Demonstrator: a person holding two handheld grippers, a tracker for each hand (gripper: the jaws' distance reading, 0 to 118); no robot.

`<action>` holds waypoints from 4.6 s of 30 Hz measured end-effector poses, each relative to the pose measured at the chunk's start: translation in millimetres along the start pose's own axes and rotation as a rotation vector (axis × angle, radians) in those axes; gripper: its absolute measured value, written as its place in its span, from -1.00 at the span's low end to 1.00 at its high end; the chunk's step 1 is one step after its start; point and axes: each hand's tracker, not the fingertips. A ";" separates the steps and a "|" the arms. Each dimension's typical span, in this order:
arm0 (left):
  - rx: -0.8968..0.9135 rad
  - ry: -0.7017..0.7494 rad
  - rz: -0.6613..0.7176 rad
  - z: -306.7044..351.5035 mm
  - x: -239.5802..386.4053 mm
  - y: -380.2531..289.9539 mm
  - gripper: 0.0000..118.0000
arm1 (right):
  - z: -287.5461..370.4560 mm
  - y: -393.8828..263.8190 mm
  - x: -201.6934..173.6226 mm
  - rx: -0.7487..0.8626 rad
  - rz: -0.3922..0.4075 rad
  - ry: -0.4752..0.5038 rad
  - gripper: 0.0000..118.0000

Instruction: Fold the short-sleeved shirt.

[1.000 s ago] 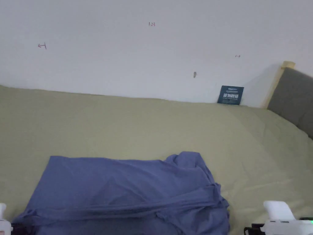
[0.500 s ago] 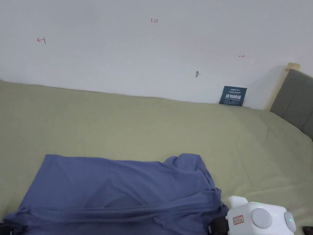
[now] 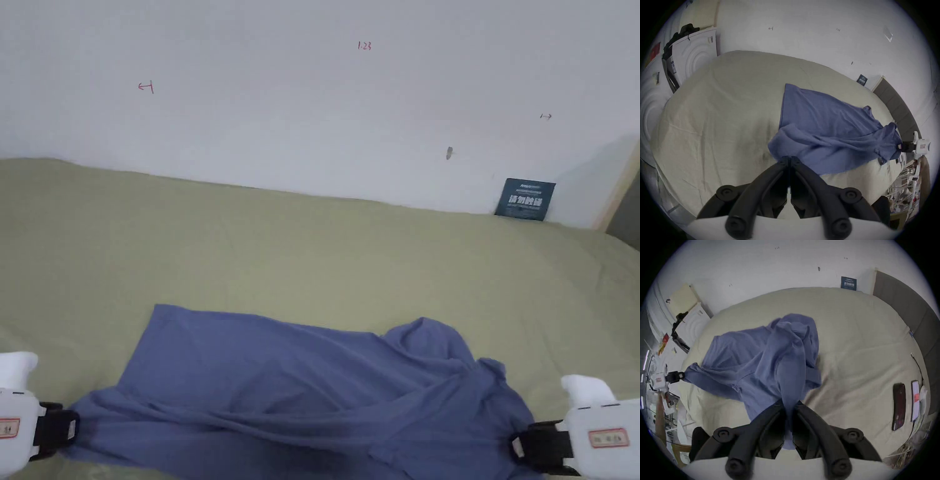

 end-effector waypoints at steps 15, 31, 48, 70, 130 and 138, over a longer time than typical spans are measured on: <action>-0.066 -0.051 -0.101 71.6 13.6 -76.2 -0.97 | 74.8 -98.5 18.0 -0.056 -0.063 -0.012 -0.88; -0.199 -0.030 0.030 26.1 -12.3 -140.2 -0.48 | 21.7 -148.7 44.7 -0.182 -0.115 -0.141 -0.21; -0.029 -0.085 -0.140 54.7 86.6 -35.6 -1.00 | 87.6 -81.6 -21.8 0.074 0.049 -0.106 -0.99; -0.405 0.089 -0.168 -197.8 102.7 123.4 0.62 | 20.2 -29.5 3.4 0.001 0.016 -0.113 -1.00; -0.182 -0.045 -0.068 25.4 20.8 -132.8 -0.95 | 39.5 -159.3 6.4 -0.121 -0.056 -0.117 -0.95; -0.176 -0.029 -0.026 5.0 11.9 -151.0 -0.85 | 21.1 -178.1 8.3 -0.148 -0.010 -0.170 -0.95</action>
